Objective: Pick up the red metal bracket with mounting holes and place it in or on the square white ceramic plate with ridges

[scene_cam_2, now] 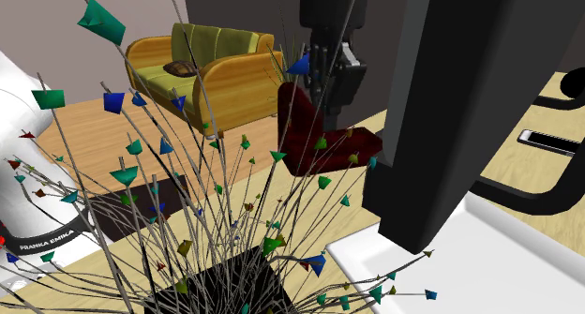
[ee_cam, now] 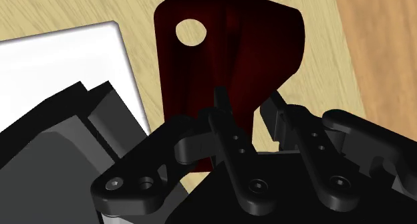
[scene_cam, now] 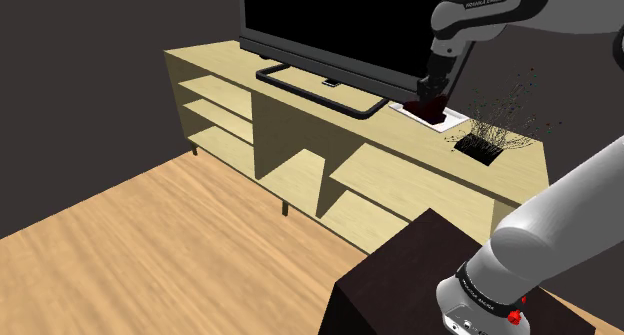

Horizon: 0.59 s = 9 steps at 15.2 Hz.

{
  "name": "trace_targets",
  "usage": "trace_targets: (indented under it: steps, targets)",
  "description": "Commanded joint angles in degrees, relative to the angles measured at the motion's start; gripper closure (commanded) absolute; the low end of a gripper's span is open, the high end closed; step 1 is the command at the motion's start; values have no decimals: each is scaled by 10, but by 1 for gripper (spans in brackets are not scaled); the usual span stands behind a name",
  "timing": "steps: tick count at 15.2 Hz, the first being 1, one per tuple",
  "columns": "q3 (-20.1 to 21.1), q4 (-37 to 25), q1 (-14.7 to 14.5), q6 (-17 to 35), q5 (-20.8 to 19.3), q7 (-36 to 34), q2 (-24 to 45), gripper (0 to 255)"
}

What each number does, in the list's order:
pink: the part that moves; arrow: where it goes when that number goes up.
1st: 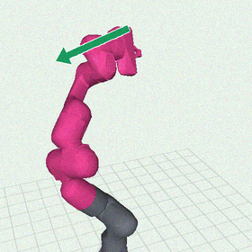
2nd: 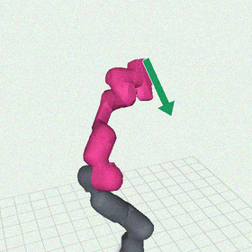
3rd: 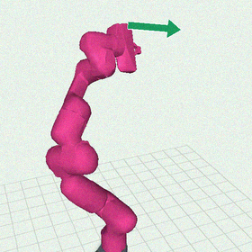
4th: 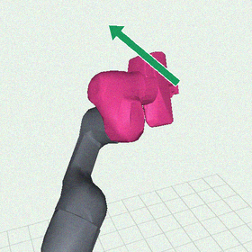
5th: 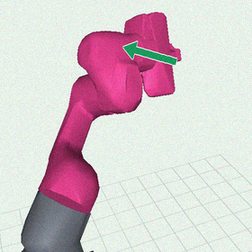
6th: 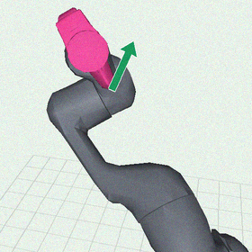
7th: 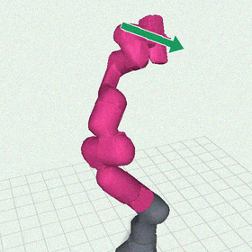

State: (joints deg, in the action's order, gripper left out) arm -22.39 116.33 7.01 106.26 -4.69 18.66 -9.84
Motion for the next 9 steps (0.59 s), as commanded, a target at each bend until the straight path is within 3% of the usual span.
trace_targets:
  steps: [1, 5, 6, 7, 9]
  targets:
    - [-17, -38, 7, -4, 11, 30, 35, 255]
    - [-39, -126, 33, -16, 46, 90, 117, 255]
    - [-8, -113, 15, -171, 38, 71, 63, 255]
    - [-8, -113, 15, -171, 38, 71, 63, 0]
    - [-10, -52, 20, -110, 41, 71, -23, 0]
